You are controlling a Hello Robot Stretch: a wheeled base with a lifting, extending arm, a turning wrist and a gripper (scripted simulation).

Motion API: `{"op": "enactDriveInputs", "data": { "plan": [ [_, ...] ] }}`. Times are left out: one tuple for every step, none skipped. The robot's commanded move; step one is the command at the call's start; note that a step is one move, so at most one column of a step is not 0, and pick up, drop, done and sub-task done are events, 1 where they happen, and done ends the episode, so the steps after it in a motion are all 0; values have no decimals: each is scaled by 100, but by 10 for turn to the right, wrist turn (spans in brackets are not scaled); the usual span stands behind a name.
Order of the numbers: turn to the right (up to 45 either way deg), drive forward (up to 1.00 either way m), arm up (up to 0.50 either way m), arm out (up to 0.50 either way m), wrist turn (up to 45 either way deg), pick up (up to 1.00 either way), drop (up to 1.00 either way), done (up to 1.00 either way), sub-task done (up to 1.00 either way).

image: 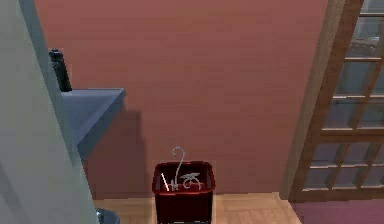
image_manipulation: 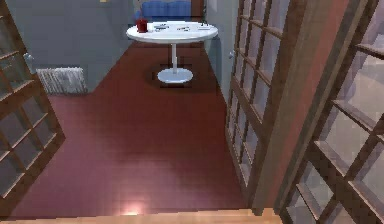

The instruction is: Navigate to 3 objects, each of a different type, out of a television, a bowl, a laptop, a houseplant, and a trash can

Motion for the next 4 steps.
{"op": "enactDriveInputs", "data": {
  "plan": [
    [0, 0, 0, 0, 0, 0, 0, 0, 100],
    [450, 0, 0, 0, 0, 0, 0, 0, 0],
    [450, 0, 0, 0, 0, 0, 0, 0, 0],
    [390, 0, 0, 0, 0, 0, 0, 0, 0]
  ]
}}
